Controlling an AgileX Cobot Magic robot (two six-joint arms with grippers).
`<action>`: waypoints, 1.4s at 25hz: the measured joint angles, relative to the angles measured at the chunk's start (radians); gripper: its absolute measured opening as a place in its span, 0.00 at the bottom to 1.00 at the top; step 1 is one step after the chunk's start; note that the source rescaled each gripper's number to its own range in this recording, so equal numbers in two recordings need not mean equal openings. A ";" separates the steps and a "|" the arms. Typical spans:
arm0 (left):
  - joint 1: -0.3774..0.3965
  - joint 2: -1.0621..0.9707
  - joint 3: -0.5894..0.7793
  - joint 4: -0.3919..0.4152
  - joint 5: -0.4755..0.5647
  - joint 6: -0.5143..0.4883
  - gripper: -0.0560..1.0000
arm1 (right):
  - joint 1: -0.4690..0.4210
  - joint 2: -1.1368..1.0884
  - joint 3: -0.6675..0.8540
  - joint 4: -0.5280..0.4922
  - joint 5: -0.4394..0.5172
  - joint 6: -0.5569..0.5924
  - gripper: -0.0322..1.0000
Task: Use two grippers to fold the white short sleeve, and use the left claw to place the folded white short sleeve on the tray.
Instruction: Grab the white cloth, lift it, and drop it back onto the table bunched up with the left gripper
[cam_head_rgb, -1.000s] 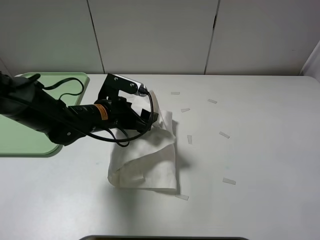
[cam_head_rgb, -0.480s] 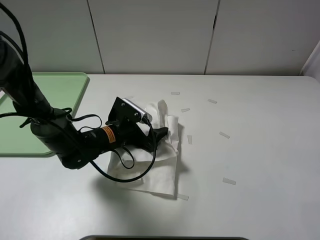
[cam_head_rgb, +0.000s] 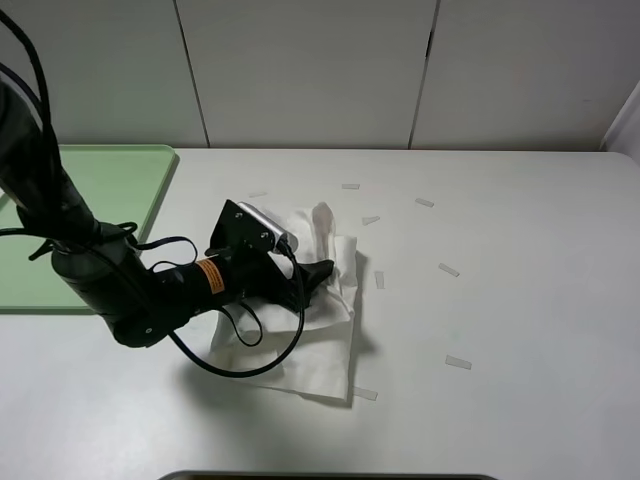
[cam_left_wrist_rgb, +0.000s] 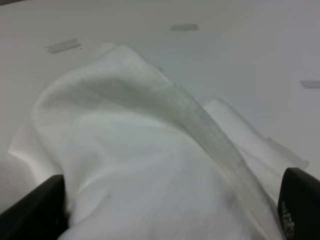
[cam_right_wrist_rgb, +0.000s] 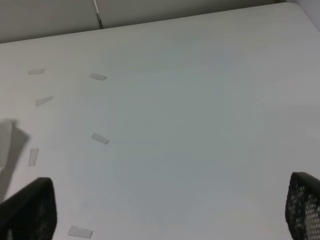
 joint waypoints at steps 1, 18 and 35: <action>-0.001 -0.013 0.008 0.005 0.015 -0.001 0.83 | 0.000 0.000 0.000 0.000 0.000 0.000 1.00; -0.010 -0.314 0.003 -0.057 0.353 -0.013 0.83 | 0.000 0.000 0.000 0.003 0.000 0.000 1.00; -0.010 -0.129 -0.275 -0.057 0.468 -0.011 0.82 | 0.000 0.000 0.000 0.003 0.000 0.000 1.00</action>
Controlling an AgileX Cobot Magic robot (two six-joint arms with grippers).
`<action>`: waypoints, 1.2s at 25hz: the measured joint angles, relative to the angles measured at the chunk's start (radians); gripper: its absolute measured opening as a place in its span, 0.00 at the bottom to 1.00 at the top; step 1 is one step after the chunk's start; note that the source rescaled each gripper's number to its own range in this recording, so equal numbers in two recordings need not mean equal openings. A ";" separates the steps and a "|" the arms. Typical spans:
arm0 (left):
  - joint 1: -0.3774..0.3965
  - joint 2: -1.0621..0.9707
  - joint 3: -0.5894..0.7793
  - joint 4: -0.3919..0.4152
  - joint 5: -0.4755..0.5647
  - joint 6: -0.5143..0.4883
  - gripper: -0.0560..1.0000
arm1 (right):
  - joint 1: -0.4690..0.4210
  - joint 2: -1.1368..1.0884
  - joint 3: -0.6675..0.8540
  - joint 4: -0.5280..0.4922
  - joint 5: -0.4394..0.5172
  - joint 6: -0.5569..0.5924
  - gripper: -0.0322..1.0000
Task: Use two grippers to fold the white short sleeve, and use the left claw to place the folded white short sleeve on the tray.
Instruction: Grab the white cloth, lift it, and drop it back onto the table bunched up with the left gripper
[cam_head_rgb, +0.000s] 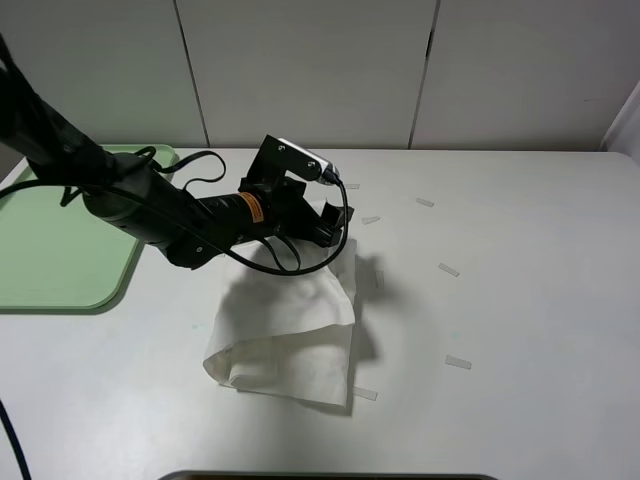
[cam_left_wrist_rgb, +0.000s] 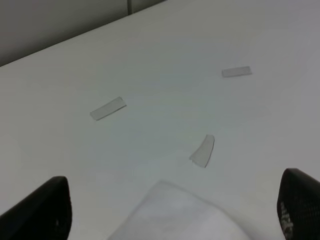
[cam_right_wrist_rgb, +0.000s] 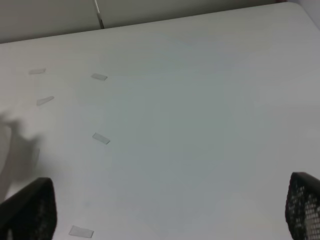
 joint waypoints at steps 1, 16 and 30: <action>0.000 0.057 -0.044 0.000 -0.018 0.022 0.82 | 0.000 0.000 0.000 0.000 0.000 0.000 1.00; -0.007 0.169 -0.135 -0.006 -0.108 0.057 0.82 | 0.000 0.000 0.000 0.001 0.000 0.000 1.00; -0.008 -0.383 -0.140 -0.006 0.788 -0.029 0.82 | 0.000 0.000 0.000 0.003 0.000 0.000 1.00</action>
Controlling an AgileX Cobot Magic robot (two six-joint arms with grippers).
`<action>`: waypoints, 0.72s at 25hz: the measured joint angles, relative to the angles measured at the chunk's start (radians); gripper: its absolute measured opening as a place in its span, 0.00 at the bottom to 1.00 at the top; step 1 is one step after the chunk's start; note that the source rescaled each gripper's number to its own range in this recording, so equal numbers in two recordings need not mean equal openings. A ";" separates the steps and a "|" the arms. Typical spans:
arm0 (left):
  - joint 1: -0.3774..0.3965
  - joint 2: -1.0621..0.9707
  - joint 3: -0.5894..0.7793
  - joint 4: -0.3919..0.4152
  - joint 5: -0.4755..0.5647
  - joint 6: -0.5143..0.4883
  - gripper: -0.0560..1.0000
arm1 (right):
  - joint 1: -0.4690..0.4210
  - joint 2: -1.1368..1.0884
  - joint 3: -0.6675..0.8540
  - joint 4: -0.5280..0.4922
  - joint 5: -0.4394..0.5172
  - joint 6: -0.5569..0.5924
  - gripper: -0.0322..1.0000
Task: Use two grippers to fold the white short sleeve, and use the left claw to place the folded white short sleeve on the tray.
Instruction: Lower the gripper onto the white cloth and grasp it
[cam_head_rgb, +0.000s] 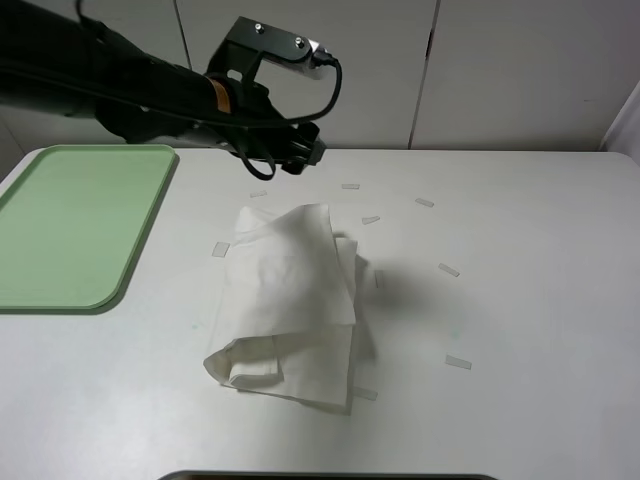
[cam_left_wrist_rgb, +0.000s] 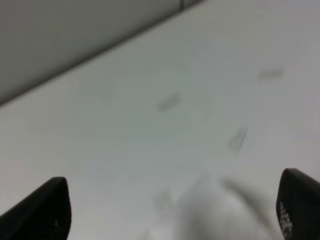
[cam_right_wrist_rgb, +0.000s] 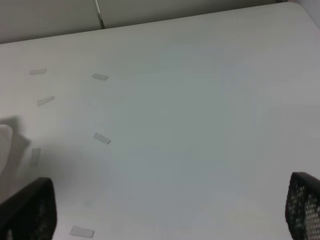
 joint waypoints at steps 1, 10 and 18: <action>0.000 -0.033 0.000 -0.005 0.089 -0.004 0.82 | 0.000 0.000 0.000 0.000 0.000 0.000 1.00; 0.112 -0.159 0.006 -0.402 0.715 0.116 0.82 | 0.000 0.000 0.000 0.001 0.000 0.000 1.00; 0.156 -0.163 0.135 -0.656 0.705 0.351 0.82 | 0.000 0.000 0.000 0.001 0.000 0.000 1.00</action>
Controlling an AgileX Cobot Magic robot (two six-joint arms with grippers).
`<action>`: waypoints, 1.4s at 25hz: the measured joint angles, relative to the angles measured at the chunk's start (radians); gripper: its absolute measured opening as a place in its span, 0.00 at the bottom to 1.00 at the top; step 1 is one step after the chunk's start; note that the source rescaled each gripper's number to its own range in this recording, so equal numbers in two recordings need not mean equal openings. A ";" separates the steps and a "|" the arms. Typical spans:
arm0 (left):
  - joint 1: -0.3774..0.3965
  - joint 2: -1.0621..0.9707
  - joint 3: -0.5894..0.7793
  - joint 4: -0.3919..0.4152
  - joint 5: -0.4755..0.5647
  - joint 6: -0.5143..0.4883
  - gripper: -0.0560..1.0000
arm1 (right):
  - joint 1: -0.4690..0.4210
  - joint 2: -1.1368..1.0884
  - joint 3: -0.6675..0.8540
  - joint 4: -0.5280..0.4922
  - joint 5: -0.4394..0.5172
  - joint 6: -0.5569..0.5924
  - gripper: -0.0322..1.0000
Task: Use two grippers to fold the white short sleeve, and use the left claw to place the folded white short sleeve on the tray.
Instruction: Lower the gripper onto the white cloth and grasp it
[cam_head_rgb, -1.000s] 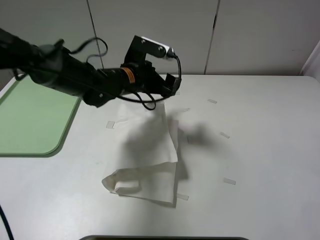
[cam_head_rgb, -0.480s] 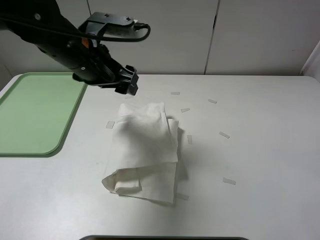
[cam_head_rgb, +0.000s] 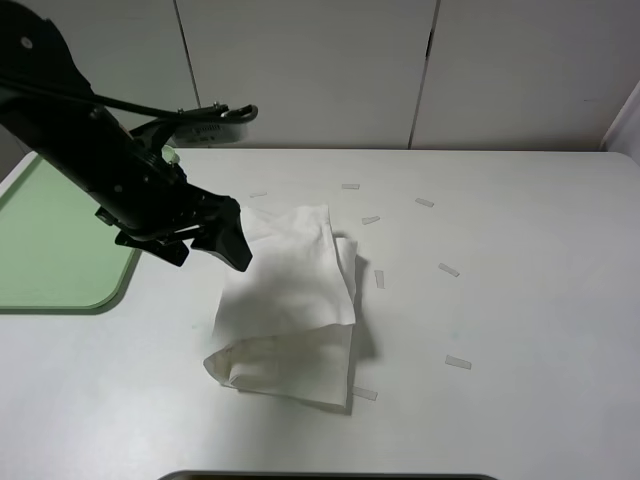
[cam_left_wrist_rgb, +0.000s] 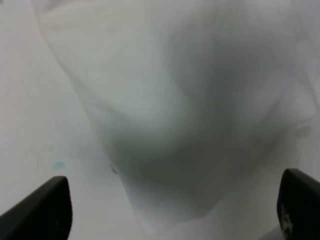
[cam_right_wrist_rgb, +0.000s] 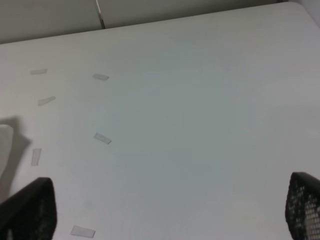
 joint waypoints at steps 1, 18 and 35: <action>0.001 0.000 0.019 -0.012 -0.030 0.009 0.82 | 0.000 0.000 0.000 0.000 0.000 0.000 1.00; 0.016 0.059 0.246 -0.262 -0.357 0.235 0.81 | 0.000 0.000 0.000 0.000 0.000 0.000 1.00; 0.015 0.277 0.179 -0.644 -0.359 0.576 0.70 | 0.000 0.000 0.000 0.000 0.000 0.000 1.00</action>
